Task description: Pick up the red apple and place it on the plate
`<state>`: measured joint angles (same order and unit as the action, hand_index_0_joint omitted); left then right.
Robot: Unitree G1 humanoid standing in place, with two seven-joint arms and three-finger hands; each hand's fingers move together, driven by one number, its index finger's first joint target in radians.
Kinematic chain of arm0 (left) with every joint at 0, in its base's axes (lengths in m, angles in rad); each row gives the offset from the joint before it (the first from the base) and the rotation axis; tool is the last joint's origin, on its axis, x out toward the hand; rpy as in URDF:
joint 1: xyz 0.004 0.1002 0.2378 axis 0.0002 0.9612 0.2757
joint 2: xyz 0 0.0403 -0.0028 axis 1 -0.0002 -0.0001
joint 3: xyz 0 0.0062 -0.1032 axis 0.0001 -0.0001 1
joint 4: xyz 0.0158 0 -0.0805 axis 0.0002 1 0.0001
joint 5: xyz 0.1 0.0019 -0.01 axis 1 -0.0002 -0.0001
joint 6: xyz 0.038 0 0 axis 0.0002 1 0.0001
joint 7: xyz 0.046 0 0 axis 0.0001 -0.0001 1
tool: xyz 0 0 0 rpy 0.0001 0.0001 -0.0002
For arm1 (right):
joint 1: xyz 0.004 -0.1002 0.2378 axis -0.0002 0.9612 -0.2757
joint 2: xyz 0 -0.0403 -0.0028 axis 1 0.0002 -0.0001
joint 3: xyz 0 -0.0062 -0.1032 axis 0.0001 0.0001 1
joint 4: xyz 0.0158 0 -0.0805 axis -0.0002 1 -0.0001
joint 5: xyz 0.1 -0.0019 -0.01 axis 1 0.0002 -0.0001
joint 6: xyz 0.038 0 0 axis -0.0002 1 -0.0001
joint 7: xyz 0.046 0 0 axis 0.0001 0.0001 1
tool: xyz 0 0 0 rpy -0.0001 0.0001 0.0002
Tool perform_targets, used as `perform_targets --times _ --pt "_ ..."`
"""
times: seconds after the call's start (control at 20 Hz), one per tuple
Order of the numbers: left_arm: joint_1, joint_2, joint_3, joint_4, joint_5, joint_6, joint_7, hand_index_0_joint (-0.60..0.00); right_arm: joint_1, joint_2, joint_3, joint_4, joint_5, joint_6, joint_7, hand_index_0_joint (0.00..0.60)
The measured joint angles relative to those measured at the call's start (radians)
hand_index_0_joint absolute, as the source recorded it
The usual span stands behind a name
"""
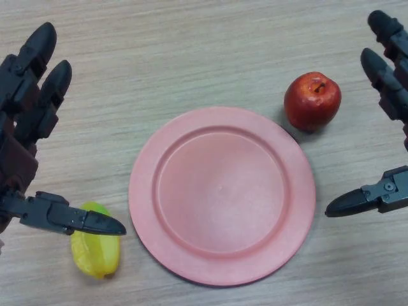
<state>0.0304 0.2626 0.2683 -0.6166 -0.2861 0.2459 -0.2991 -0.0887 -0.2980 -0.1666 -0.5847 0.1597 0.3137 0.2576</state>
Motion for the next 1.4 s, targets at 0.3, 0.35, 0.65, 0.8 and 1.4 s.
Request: perform_targets --times 0.3,0.35,0.65,0.8,1.4 --pt "0.001 -0.003 -0.009 -0.008 0.028 0.000 0.011 0.000 0.008 0.000 0.004 0.022 -0.001 -0.005 0.002 0.000" --pt "0.001 -0.004 -0.014 -0.007 0.029 0.000 0.019 0.000 0.003 0.000 0.008 0.034 -0.004 -0.010 0.002 0.000" --pt "-0.004 -0.004 -0.032 0.017 0.061 -0.004 0.055 0.000 -0.229 -0.015 0.097 0.334 -0.161 -0.119 -0.005 0.000" --pt "-0.004 -0.004 -0.029 0.017 0.061 -0.008 0.069 0.000 -0.376 -0.064 0.124 0.652 -0.380 -0.330 -0.001 0.000" --pt "0.004 -0.004 -0.015 0.065 0.061 -0.079 0.072 0.000 -0.800 -0.052 0.236 1.601 -0.934 -0.684 -0.282 0.600"
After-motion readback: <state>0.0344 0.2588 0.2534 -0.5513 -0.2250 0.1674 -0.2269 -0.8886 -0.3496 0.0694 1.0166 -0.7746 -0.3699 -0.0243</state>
